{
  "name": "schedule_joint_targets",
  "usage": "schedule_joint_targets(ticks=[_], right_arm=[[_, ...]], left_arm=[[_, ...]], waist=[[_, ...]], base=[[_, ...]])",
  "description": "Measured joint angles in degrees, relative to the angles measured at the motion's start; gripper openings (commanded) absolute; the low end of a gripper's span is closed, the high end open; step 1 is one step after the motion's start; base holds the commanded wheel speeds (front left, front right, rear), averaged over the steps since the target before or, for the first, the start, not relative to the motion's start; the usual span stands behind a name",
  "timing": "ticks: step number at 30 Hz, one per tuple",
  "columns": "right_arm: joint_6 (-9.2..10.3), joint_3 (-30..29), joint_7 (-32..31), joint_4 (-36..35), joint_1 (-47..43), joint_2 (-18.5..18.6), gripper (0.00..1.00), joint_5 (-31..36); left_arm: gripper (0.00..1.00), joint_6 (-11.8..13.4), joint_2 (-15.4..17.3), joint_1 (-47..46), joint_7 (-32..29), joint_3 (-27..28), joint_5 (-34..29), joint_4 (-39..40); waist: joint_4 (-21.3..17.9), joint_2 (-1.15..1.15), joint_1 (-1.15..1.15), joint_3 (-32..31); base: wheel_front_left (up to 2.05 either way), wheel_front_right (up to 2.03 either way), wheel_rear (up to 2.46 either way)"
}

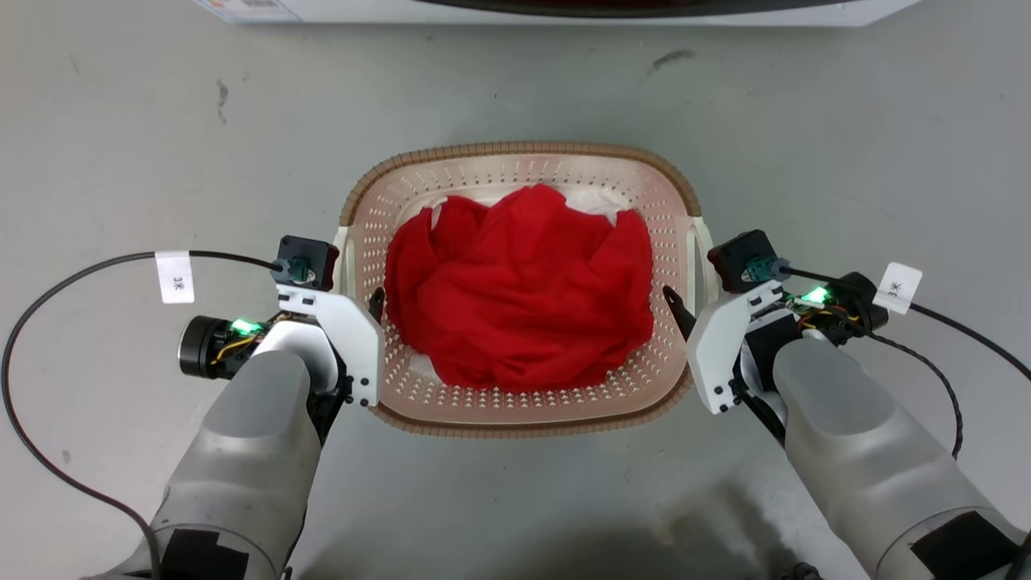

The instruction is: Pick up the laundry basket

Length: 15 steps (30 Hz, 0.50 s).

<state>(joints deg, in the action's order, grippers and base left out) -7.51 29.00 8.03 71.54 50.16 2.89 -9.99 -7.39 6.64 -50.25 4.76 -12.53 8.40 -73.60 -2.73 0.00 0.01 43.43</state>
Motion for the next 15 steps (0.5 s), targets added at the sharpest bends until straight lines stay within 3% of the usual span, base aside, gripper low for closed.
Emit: schedule_joint_targets(ticks=[15], right_arm=[[-0.01, 2.24, -0.78, 1.27, 2.66, 0.00, 1.00, -2.57]], left_arm=[[1.00, 0.01, 0.07, -1.71, -0.87, -1.49, 1.04, -0.14]], waist=[[-0.18, 0.00, 0.00, 4.82]], base=[[0.00, 0.00, 0.00]])
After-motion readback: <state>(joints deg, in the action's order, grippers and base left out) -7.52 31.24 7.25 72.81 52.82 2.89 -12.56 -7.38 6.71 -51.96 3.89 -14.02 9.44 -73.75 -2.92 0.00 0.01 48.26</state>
